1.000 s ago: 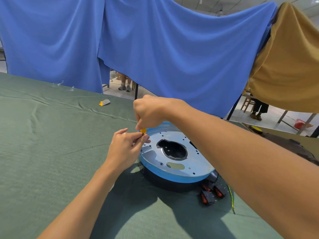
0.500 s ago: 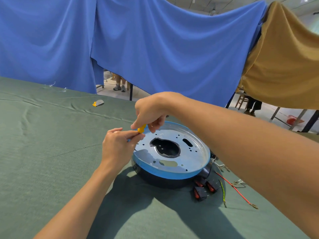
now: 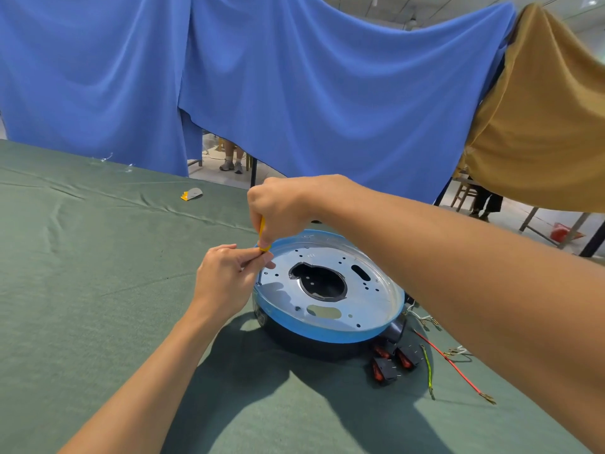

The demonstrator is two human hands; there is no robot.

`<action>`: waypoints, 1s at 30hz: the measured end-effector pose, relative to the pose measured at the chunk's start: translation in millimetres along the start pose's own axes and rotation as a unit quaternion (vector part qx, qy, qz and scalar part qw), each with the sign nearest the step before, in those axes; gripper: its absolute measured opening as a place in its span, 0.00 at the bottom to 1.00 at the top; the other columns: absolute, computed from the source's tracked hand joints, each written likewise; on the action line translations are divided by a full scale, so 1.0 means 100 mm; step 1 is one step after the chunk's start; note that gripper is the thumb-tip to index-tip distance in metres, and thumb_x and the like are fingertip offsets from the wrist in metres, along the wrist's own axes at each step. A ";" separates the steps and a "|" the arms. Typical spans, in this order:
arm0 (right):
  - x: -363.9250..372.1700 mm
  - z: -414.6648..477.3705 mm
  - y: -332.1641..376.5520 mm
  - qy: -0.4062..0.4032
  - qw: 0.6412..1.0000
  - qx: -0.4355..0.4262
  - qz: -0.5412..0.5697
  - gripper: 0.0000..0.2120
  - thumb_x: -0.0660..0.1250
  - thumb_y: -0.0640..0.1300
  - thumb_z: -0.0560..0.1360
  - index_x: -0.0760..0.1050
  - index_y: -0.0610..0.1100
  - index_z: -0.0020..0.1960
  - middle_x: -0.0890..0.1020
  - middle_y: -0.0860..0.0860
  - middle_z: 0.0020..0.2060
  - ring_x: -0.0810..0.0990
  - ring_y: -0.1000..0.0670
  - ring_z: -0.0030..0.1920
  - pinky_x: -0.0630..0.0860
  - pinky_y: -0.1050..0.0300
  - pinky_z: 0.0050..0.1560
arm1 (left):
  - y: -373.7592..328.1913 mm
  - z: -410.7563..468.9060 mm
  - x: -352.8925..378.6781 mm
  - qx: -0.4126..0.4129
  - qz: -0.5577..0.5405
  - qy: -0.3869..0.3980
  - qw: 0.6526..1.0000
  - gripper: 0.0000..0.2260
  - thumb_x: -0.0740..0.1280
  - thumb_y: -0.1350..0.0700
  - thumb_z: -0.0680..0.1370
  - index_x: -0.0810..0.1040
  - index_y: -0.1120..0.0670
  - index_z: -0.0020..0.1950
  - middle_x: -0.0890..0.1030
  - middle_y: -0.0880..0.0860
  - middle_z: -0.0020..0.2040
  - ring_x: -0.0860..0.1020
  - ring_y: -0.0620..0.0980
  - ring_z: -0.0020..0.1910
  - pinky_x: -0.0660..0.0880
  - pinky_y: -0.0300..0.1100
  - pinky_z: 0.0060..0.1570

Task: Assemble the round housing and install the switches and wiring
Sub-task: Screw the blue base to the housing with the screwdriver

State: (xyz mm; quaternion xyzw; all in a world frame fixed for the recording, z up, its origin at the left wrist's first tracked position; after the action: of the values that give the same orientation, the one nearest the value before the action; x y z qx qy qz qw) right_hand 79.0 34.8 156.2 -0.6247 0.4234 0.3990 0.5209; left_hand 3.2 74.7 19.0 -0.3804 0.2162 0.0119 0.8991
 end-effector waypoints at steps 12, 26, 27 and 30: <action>0.06 0.09 0.00 0.044 0.981 0.116 0.152 0.12 0.65 0.43 0.75 0.77 0.41 0.34 0.80 0.50 0.30 0.73 0.50 0.28 0.71 0.65 0.25 | 0.01 -0.02 0.01 0.032 -0.021 0.006 0.999 0.06 0.71 0.58 0.77 0.87 0.58 0.45 0.85 0.57 0.36 0.80 0.62 0.37 0.77 0.54 0.45; 0.07 0.00 -0.03 0.050 0.981 0.116 0.145 0.13 0.66 0.49 0.76 0.77 0.41 0.38 0.79 0.48 0.31 0.73 0.50 0.26 0.70 0.63 0.27 | 0.04 0.02 0.03 0.016 0.047 0.022 0.999 0.06 0.73 0.56 0.75 0.87 0.57 0.47 0.86 0.52 0.41 0.84 0.55 0.44 0.66 0.46 0.67; 0.02 -0.01 -0.04 0.039 0.990 0.087 0.107 0.12 0.69 0.52 0.75 0.79 0.43 0.42 0.80 0.49 0.33 0.76 0.50 0.31 0.72 0.61 0.31 | 0.04 0.02 0.03 0.015 0.044 0.023 0.999 0.05 0.73 0.56 0.75 0.87 0.56 0.46 0.86 0.52 0.41 0.84 0.55 0.45 0.66 0.46 0.66; -0.08 -0.08 -0.01 0.012 1.000 0.011 0.003 0.05 0.74 0.51 0.71 0.81 0.51 0.45 0.77 0.54 0.32 0.75 0.56 0.31 0.70 0.61 0.28 | 0.05 0.02 0.03 0.011 0.031 0.026 0.999 0.04 0.73 0.57 0.75 0.87 0.56 0.45 0.86 0.51 0.40 0.84 0.53 0.46 0.66 0.46 0.66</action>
State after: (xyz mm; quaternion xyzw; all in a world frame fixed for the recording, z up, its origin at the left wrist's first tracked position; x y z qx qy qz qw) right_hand 78.0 28.3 165.5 -0.6226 0.4359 0.3882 0.5213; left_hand 5.9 79.6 15.4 -0.3642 0.2513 0.0274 0.8963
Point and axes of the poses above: each hand's wrist, its own z-axis towards the middle knuckle, its own x-axis out of the palm, y = z × x, the point moved 3 cm from there along z, towards the middle knuckle
